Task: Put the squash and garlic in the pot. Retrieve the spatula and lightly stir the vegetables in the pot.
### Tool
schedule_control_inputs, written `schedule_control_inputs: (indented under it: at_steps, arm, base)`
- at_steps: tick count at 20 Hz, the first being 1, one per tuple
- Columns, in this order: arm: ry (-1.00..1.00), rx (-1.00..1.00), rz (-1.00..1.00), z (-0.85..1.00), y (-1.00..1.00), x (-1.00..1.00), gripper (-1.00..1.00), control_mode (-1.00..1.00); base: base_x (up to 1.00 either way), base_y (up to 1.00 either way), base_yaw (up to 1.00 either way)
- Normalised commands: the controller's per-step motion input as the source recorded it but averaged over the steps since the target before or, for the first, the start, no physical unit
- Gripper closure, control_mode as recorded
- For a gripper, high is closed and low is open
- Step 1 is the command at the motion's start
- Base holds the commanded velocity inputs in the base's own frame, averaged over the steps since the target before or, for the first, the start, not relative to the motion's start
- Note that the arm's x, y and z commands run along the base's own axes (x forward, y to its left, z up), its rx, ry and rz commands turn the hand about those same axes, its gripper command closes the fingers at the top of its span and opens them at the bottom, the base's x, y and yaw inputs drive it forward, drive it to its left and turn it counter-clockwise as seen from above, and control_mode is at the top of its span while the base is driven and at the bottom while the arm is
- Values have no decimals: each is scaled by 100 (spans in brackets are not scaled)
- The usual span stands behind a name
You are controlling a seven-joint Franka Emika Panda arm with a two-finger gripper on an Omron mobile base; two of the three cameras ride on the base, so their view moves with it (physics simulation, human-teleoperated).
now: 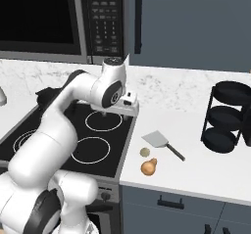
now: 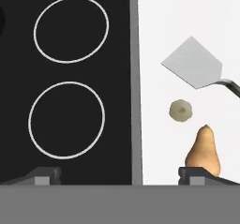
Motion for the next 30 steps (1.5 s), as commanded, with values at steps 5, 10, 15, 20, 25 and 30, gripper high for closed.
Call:
schedule_control_inputs:
  at_steps: [5,10,15,20,25,30]
  arm:
    - [12,-3,-6,-64,-97,3,-100,-100]
    - [15,-4,-4,-78,-77,6,-100,-100]
    - [11,-6,-1,-81,-43,2,-100,-100]
    - [3,-5,0,-65,-16,2,-100,-100]
    - [0,-2,0,-53,-4,0,-100,-100]
    - [0,0,0,-49,-2,0,-100,-100]
  base:
    - [0,0,0]
    - [0,0,0]
    - [0,0,0]
    - [0,0,0]
    - [0,0,0]
    - [0,0,0]
